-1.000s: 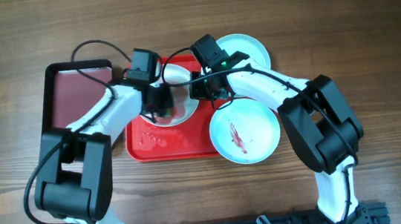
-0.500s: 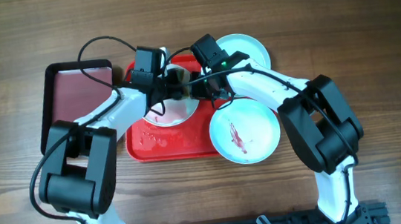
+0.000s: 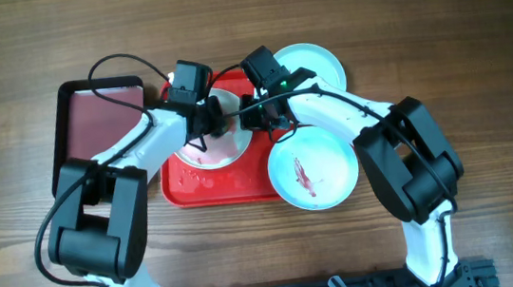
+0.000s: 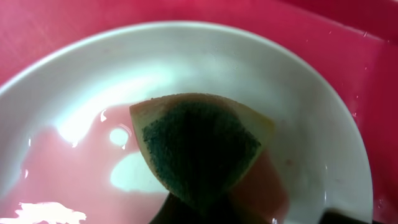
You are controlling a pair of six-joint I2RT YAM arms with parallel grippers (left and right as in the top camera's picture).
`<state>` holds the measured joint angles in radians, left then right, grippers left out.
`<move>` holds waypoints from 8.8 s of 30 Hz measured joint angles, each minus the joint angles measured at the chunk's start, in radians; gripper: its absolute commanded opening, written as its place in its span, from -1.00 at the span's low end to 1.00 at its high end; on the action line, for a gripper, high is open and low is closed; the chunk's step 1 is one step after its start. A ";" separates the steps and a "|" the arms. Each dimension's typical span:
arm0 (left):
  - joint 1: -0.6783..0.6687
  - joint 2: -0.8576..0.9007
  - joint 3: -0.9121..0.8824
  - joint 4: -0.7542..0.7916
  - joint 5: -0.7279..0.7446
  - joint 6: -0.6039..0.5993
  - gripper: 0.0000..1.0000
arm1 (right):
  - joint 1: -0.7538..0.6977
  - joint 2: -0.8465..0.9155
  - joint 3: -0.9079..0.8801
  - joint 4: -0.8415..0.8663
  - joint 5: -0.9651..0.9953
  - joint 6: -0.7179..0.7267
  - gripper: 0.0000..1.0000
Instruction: Clean dirty plates on tray and stack at the side
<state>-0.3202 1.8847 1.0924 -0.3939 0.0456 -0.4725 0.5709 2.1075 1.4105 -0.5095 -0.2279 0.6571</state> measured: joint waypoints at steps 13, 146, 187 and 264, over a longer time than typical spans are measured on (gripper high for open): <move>0.010 0.007 -0.028 0.093 0.239 0.020 -0.92 | -0.003 0.000 0.000 0.000 0.000 0.000 -0.91; 0.394 0.008 0.567 -0.856 -0.032 0.079 -0.92 | 0.117 -0.222 -0.082 -0.088 0.310 -0.021 -0.64; 0.394 0.008 0.567 -0.848 -0.005 0.079 -0.92 | 0.010 -0.009 -0.084 0.243 0.010 -0.231 -0.91; -0.023 -0.006 -0.040 0.121 -0.348 0.174 -0.92 | 0.000 -0.015 -0.066 0.157 0.071 0.106 -0.92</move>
<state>-0.3431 1.8782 1.0519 -0.2733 -0.3019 -0.2989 0.5713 2.0922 1.3441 -0.3523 -0.1566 0.7628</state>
